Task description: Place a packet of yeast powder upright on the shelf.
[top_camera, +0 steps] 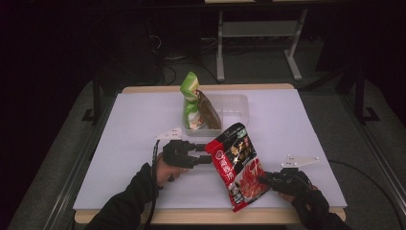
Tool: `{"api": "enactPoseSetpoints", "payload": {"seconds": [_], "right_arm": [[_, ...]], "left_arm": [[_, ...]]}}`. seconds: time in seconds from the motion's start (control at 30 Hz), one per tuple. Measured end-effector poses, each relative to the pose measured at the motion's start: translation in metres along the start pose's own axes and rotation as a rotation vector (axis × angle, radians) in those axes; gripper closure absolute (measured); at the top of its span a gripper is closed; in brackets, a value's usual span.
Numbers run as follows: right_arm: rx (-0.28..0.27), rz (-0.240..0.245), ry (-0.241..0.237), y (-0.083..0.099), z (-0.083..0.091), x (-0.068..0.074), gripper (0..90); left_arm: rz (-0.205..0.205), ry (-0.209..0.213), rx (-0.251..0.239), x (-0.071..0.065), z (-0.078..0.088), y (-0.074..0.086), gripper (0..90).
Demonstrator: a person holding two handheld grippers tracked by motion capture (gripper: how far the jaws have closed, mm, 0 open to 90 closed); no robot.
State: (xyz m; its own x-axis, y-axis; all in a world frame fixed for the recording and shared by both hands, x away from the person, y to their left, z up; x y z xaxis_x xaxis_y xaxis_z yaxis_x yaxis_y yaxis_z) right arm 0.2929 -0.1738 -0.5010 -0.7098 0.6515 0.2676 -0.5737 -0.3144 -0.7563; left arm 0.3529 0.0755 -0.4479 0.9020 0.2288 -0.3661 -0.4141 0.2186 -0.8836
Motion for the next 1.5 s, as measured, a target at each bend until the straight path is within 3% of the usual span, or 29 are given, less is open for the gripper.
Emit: {"api": "enactPoseSetpoints", "payload": {"seconds": [0.03,0.1,0.17,0.23,0.27,0.33,0.37,0.47,0.53,0.57,0.63,0.77,0.87,0.93,1.03,1.13,1.17,1.2,1.33,1.43,1.5], "right_arm": [[-0.003,-0.003,0.001,0.0,0.0,0.0,78.0],[-0.007,-0.001,0.011,-0.001,0.0,-0.001,78.8],[-0.01,0.004,0.024,-0.001,-0.001,-0.001,78.7],[-0.016,-0.003,0.035,-0.003,-0.002,-0.002,79.3],[-0.016,-0.004,0.046,-0.003,-0.002,-0.003,79.8],[-0.02,0.0,0.05,-0.004,-0.003,-0.004,81.0],[-0.019,-0.001,0.049,-0.004,-0.003,-0.004,81.4],[-0.026,0.015,0.054,-0.004,-0.002,-0.004,81.4],[-0.028,0.02,0.055,-0.004,-0.002,-0.004,81.4],[-0.03,0.023,0.056,-0.004,-0.002,-0.003,81.4],[-0.038,0.032,0.055,-0.005,-0.002,-0.003,81.6],[-0.049,0.063,0.047,-0.004,-0.001,0.001,83.2],[-0.05,0.096,0.042,-0.004,-0.001,0.004,83.8],[-0.051,0.116,0.033,-0.004,-0.002,0.007,84.1],[-0.053,0.136,0.031,-0.004,-0.002,0.009,84.0],[-0.064,0.138,0.027,-0.005,-0.001,0.009,84.0],[-0.07,0.142,0.027,-0.005,-0.001,0.009,84.0],[-0.071,0.148,0.029,-0.006,-0.001,0.009,84.0],[-0.077,0.149,0.037,-0.007,-0.001,0.009,84.0],[-0.087,0.152,0.052,-0.009,0.0,0.008,84.4],[-0.103,0.155,0.057,-0.012,0.001,0.007,85.7]], "left_arm": [[0.022,0.012,0.009,0.0,0.001,0.003,39.6],[0.024,-0.007,0.04,0.002,0.001,0.01,37.0],[0.028,0.008,0.088,0.0,-0.002,0.019,34.3],[-0.021,-0.061,0.125,0.001,-0.007,0.025,32.1],[-0.023,-0.082,0.14,0.0,-0.011,0.028,31.9],[0.004,-0.073,0.163,0.001,-0.019,0.033,26.7],[0.004,-0.097,0.177,0.003,-0.022,0.035,26.8],[0.046,-0.105,0.153,0.007,-0.027,0.032,26.2],[0.052,-0.136,0.134,0.01,-0.029,0.028,26.2],[0.072,-0.158,0.143,0.013,-0.03,0.028,26.2],[0.11,-0.142,0.126,0.016,-0.033,0.027,21.7],[0.147,-0.195,0.143,0.027,-0.039,0.03,17.7],[0.162,-0.197,0.122,0.03,-0.043,0.025,17.2],[0.164,-0.219,0.135,0.032,-0.049,0.026,16.7],[0.146,-0.234,0.128,0.033,-0.053,0.023,15.2],[0.135,-0.241,0.106,0.031,-0.049,0.02,24.6],[0.107,-0.266,0.089,0.03,-0.047,0.017,29.7],[0.086,-0.28,0.079,0.03,-0.044,0.014,39.8],[0.038,-0.289,0.029,0.031,-0.033,0.008,63.2],[0.018,-0.285,-0.001,0.031,-0.028,0.004,71.6],[-0.029,-0.291,-0.027,0.025,-0.024,-0.003,75.7]]}}
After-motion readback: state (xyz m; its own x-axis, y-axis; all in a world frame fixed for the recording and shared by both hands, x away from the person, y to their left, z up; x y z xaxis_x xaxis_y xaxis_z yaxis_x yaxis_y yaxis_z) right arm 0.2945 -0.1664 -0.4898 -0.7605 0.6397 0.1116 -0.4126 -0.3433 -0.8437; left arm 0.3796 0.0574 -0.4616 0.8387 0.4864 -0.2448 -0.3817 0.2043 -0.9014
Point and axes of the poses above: each handheld gripper's, and its own axes: z roughly backward along the jaws, y roughly out of its underside, x roughly to its left, the point moved 8 cm from there along -z, roughly forward along the jaws, and after that the axes turned 1 degree about x, right-handed, at the moved point
